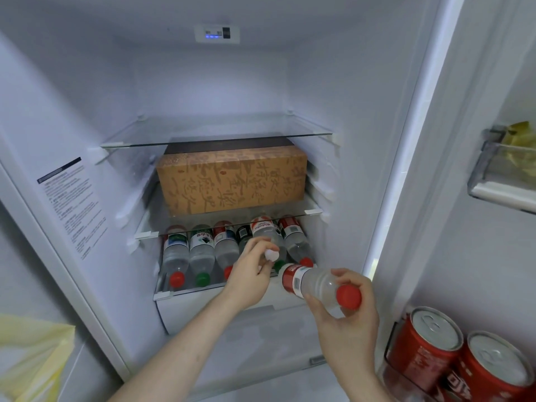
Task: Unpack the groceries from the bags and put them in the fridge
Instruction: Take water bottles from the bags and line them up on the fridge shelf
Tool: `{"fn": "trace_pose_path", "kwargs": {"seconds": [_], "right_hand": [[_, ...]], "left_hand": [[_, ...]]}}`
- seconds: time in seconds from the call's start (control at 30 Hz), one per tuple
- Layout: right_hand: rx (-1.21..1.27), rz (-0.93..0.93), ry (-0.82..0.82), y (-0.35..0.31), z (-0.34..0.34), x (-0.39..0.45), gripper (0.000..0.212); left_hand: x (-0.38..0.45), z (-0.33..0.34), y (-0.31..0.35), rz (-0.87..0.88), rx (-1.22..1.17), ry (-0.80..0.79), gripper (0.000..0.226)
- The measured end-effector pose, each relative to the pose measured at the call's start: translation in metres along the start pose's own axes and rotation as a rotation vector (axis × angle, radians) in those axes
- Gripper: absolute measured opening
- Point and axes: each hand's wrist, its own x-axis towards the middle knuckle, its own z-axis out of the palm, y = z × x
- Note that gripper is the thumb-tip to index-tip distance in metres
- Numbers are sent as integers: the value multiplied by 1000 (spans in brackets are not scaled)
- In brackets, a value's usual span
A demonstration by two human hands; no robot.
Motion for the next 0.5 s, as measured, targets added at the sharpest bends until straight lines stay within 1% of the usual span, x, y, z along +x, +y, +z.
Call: {"fn": "trace_pose_path", "kwargs": {"seconds": [0.07, 0.17, 0.27, 0.33, 0.43, 0.5], "right_hand": [[47, -19, 83, 0, 7, 0, 64], [108, -34, 181, -4, 23, 6, 56], [156, -51, 254, -1, 41, 16, 61], [165, -45, 284, 9, 54, 24, 63], [174, -18, 306, 23, 73, 37, 53], [167, -11, 310, 28, 84, 45, 52]], "left_hand": [[-3, -2, -1, -4, -20, -8, 30], [-8, -7, -2, -58, -13, -10, 31], [-11, -14, -2, -88, 10, -20, 35], [-13, -17, -2, -101, 21, -43, 39], [-14, -20, -2, -120, 41, -71, 44], [-14, -20, -2, -133, 54, -92, 48]]}}
